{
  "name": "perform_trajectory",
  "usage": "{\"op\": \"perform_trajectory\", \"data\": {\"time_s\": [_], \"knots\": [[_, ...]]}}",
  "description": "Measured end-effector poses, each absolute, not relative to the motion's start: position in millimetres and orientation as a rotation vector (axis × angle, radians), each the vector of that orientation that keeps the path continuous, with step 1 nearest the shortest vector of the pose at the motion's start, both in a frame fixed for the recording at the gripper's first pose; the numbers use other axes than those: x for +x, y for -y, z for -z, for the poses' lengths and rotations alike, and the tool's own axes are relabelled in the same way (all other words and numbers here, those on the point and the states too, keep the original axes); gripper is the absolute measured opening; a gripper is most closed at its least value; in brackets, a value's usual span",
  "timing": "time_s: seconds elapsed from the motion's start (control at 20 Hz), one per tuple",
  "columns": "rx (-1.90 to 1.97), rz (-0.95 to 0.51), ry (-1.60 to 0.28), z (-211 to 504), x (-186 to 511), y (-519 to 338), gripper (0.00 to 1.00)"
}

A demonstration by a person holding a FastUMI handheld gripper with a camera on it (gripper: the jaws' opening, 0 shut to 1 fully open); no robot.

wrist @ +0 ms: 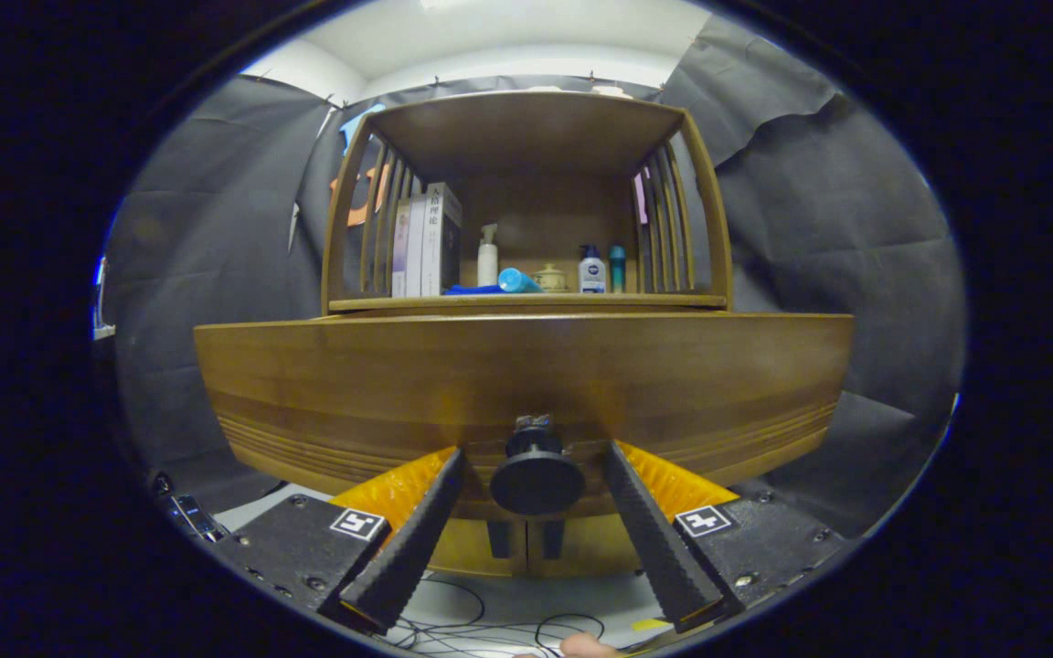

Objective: Pull open the drawer, take out the items inside it, and place them on the countertop above the cabinet.

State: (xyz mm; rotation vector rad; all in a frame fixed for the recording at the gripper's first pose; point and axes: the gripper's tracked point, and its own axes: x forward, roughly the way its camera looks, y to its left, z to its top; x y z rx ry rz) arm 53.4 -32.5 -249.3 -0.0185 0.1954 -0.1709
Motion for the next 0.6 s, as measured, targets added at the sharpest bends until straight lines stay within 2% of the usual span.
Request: {"op": "perform_trajectory", "data": {"time_s": [0.6], "knots": [[0.008, 0.174, -0.209, 244, 93, 36, 1.00]]}}
